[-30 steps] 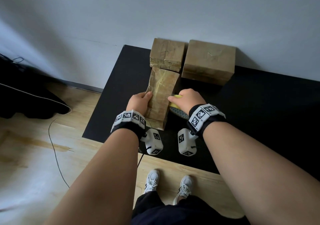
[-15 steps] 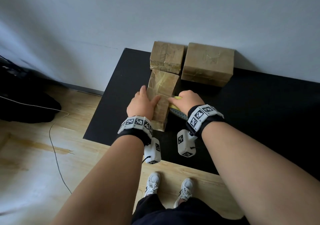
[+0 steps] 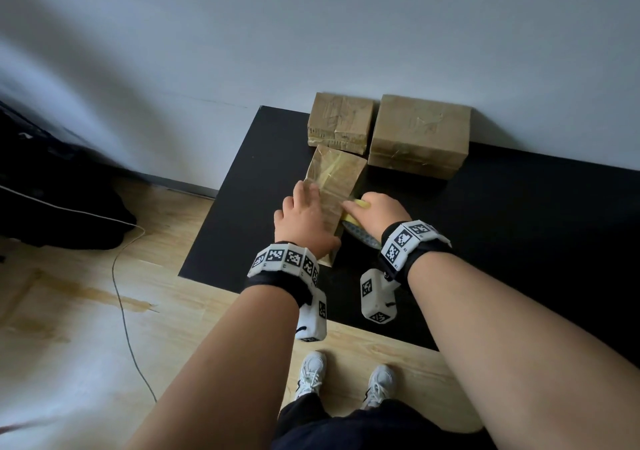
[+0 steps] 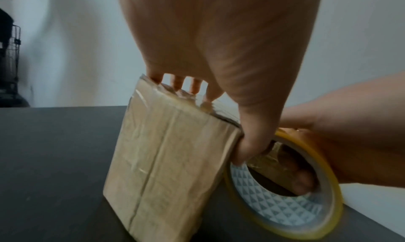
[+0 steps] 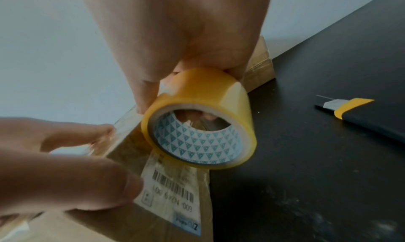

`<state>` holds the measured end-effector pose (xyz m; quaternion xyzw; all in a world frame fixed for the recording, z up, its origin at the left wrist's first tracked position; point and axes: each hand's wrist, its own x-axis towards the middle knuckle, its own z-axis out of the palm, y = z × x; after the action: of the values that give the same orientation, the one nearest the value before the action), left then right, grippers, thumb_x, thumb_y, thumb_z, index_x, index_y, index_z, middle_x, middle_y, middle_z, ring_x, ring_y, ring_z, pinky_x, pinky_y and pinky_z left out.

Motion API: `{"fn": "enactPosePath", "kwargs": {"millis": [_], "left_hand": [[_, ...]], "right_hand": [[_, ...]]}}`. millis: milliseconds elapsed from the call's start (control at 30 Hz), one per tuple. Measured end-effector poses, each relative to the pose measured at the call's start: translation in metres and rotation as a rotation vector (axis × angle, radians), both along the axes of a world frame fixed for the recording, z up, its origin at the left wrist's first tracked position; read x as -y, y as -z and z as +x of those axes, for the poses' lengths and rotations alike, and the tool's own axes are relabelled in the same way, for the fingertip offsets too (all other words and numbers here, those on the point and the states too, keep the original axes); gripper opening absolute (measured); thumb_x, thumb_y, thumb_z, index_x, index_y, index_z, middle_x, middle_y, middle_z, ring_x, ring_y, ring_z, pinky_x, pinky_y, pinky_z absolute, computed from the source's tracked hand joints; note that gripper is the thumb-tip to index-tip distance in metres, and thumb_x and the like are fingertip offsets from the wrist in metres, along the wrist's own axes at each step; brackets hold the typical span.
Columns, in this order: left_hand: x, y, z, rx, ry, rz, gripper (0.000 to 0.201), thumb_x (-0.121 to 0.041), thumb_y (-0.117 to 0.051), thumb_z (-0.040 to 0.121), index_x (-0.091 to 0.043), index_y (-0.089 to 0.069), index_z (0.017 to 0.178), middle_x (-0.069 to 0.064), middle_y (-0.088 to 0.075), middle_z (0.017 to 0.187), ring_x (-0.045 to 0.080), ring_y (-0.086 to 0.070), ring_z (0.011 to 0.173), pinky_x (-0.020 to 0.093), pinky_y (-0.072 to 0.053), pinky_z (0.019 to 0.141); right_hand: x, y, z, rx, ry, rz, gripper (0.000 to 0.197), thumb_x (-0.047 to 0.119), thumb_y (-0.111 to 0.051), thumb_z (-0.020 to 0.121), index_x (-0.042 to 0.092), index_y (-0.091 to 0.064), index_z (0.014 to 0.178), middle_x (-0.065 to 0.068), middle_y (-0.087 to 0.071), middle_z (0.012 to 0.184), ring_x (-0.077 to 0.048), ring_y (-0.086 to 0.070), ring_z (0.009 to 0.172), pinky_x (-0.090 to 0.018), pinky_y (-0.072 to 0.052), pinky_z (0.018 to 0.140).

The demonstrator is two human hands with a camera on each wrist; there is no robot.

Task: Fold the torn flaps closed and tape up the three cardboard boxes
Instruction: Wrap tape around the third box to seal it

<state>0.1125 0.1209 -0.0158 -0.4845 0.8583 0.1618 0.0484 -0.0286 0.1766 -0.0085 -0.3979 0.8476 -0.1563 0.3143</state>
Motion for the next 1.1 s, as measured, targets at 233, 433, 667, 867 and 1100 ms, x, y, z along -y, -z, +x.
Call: {"fn": "enactPosePath", "kwargs": {"millis": [233,433,667,867,1100], "left_hand": [[0.016,-0.005,0.003,-0.305,-0.109,0.297,0.103,-0.034,-0.08,0.069,-0.02,-0.022,0.153,-0.001,-0.018,0.154,0.023,-0.029,0.138,0.039,-0.033,0.113],[0.03,-0.002,0.007,-0.341,-0.195,0.475,0.098,-0.032,-0.073,0.073,-0.029,-0.019,0.154,0.001,-0.02,0.154,0.02,-0.037,0.133,0.028,-0.04,0.102],[0.044,-0.002,0.012,-0.334,-0.182,0.558,0.093,-0.036,-0.073,0.07,-0.041,-0.027,0.151,-0.004,-0.04,0.132,0.015,-0.051,0.108,0.024,-0.043,0.083],[0.041,-0.001,0.005,-0.375,-0.242,0.6,0.088,-0.033,-0.066,0.068,-0.042,-0.03,0.148,-0.005,-0.044,0.13,0.013,-0.056,0.103,0.025,-0.049,0.079],[0.045,0.0,0.006,-0.373,-0.324,0.593,0.079,-0.033,-0.052,0.063,-0.042,-0.038,0.14,0.003,-0.06,0.113,0.018,-0.064,0.089,0.029,-0.049,0.065]], "right_hand": [[-0.001,-0.03,-0.01,-0.018,0.023,-0.131,0.054,0.057,-0.059,0.086,0.01,-0.053,0.06,-0.004,-0.052,0.06,-0.022,-0.053,0.058,-0.032,-0.039,0.056],[-0.003,-0.04,-0.012,0.04,-0.02,-0.187,0.048,0.049,-0.06,0.087,0.015,-0.047,0.055,-0.001,-0.048,0.058,-0.021,-0.051,0.06,-0.032,-0.036,0.056],[-0.017,-0.024,-0.015,0.038,-0.005,-0.132,0.043,0.056,-0.061,0.085,0.017,-0.058,0.067,-0.002,-0.062,0.073,-0.024,-0.064,0.077,-0.033,-0.049,0.067],[-0.034,-0.007,-0.02,0.178,0.127,-0.039,0.054,0.069,-0.064,0.077,0.016,-0.07,0.082,-0.001,-0.069,0.082,-0.019,-0.068,0.077,-0.031,-0.054,0.073],[-0.03,-0.01,-0.019,0.178,0.051,-0.187,0.039,0.046,-0.061,0.087,0.013,-0.061,0.068,-0.005,-0.062,0.071,-0.026,-0.062,0.074,-0.031,-0.043,0.063]]}}
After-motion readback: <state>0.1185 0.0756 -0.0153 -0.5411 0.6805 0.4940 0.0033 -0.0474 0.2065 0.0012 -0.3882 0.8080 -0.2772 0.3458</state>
